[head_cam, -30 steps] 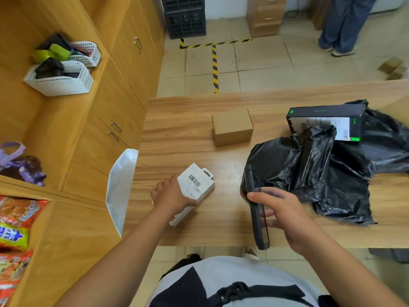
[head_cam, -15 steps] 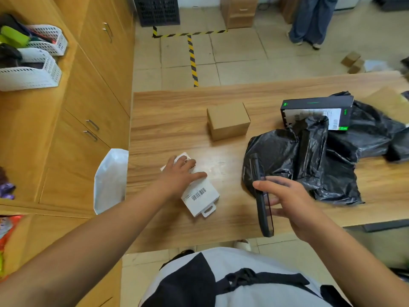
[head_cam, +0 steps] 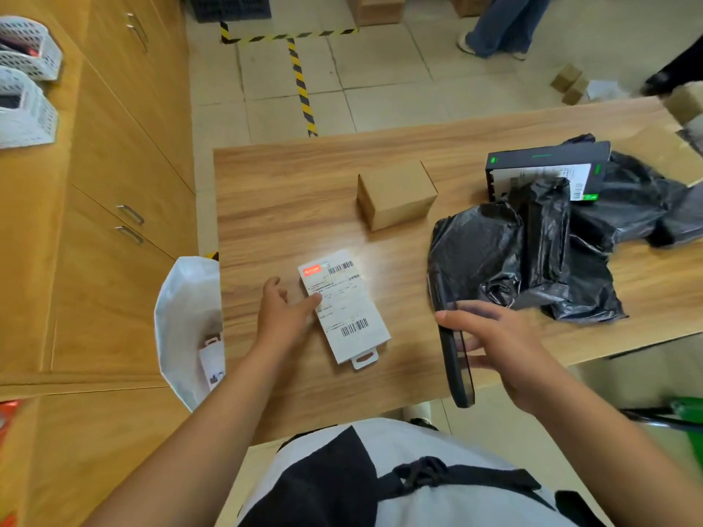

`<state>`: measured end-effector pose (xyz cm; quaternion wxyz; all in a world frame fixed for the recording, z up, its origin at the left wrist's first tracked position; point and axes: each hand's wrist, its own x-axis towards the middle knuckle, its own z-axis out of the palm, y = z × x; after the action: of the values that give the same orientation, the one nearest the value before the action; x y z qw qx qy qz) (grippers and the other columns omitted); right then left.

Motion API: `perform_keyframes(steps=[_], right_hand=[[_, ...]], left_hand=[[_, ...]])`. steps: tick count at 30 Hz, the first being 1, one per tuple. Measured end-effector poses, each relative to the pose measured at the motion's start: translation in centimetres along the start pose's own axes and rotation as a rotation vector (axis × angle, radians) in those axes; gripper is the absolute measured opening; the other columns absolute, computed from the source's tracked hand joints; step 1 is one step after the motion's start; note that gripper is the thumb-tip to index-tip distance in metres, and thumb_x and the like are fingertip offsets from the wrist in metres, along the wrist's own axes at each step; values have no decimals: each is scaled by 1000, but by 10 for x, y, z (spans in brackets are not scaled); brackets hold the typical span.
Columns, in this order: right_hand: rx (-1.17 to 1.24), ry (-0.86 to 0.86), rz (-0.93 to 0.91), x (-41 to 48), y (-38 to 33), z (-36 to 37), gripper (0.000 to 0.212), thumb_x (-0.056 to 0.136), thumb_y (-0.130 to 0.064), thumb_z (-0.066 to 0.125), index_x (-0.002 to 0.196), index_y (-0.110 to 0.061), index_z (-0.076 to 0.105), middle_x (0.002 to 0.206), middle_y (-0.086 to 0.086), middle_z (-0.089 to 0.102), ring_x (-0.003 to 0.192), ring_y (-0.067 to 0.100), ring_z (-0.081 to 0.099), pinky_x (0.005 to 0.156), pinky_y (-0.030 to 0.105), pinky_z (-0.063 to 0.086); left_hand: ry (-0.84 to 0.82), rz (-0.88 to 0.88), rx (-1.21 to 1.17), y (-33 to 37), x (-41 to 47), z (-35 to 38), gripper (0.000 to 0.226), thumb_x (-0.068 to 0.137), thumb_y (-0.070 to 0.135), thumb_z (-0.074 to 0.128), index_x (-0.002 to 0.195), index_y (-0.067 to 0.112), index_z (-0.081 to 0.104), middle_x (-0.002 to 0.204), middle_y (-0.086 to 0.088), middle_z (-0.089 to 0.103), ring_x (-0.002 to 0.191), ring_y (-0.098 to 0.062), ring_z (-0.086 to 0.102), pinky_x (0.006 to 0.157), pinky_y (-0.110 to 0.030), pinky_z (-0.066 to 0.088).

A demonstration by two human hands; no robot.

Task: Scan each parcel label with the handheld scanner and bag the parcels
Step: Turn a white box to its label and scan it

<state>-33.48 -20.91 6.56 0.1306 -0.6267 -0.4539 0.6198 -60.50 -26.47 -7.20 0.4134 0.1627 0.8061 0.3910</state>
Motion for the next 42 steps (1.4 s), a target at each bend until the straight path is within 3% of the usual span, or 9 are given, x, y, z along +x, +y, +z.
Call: perform_keyframes(steps=[6, 10, 12, 14, 17, 24, 32, 40, 42], right_hand=[[-199, 2, 17, -1, -14, 13, 100, 44, -56, 87, 132, -15, 65, 116, 7, 76, 97, 35, 74, 79, 40, 58], [-412, -86, 7, 0, -32, 16, 96, 51, -50, 87, 134, -9, 63, 122, 7, 71, 78, 17, 76, 54, 23, 60], [-565, -106, 2, 3, -40, 18, 99, 52, -52, 88, 127, 6, 60, 133, 25, 63, 103, 35, 71, 78, 41, 63], [-681, -160, 33, 3, -49, 22, 105, 46, -55, 87, 125, 10, 59, 116, 31, 70, 93, 43, 74, 82, 49, 60], [-839, -254, 143, 9, -54, 25, 80, 47, -50, 89, 101, 6, 70, 71, 23, 69, 51, 31, 65, 53, 39, 54], [-985, -318, 219, 19, -44, 40, 61, 46, -50, 89, 74, -3, 63, 58, 14, 56, 45, 27, 54, 50, 31, 44], [-1021, -347, 252, 14, -40, 49, 62, 47, -48, 90, 88, -5, 73, 88, 23, 74, 60, 35, 67, 62, 49, 60], [-1001, -363, 276, 9, -39, 47, 57, 56, -41, 88, 95, -6, 67, 93, 18, 66, 61, 35, 65, 53, 39, 57], [-980, -387, 279, 8, -39, 43, 61, 54, -42, 89, 97, -3, 69, 93, 24, 69, 63, 37, 66, 58, 49, 59]], left_hand=[[-85, 77, -119, -12, 0, 15, 61, 80, -1, 73, 132, 25, 53, 132, -1, 61, 93, -1, 64, 86, -28, 54], [-149, 123, -154, -7, 5, 16, 63, 78, -10, 66, 102, 48, 58, 108, 15, 68, 97, -4, 66, 90, -37, 56], [-185, 131, -153, -7, 8, 15, 66, 79, -10, 65, 105, 49, 58, 101, 23, 65, 103, -9, 64, 95, -46, 54], [-216, 154, -135, -8, 10, 14, 63, 81, -10, 62, 118, 40, 62, 102, 25, 66, 103, -5, 63, 96, -45, 54], [-252, 187, -111, -9, 10, 13, 61, 83, -10, 58, 133, 25, 62, 112, 16, 69, 108, -6, 63, 100, -39, 51], [-283, 156, -148, -6, 6, 10, 60, 88, -8, 52, 137, 25, 59, 121, 7, 69, 105, -4, 63, 100, -39, 52], [-320, 165, -111, -6, 6, 7, 61, 89, -7, 51, 138, 28, 59, 125, 9, 67, 114, -9, 63, 97, -37, 54], [-359, 174, -79, -7, 10, 4, 61, 92, -6, 48, 139, 31, 57, 129, 9, 64, 120, -13, 60, 97, -36, 53], [-363, 166, -84, -5, 10, 4, 61, 91, -8, 46, 136, 32, 58, 127, 10, 65, 120, -12, 60, 96, -35, 53]])
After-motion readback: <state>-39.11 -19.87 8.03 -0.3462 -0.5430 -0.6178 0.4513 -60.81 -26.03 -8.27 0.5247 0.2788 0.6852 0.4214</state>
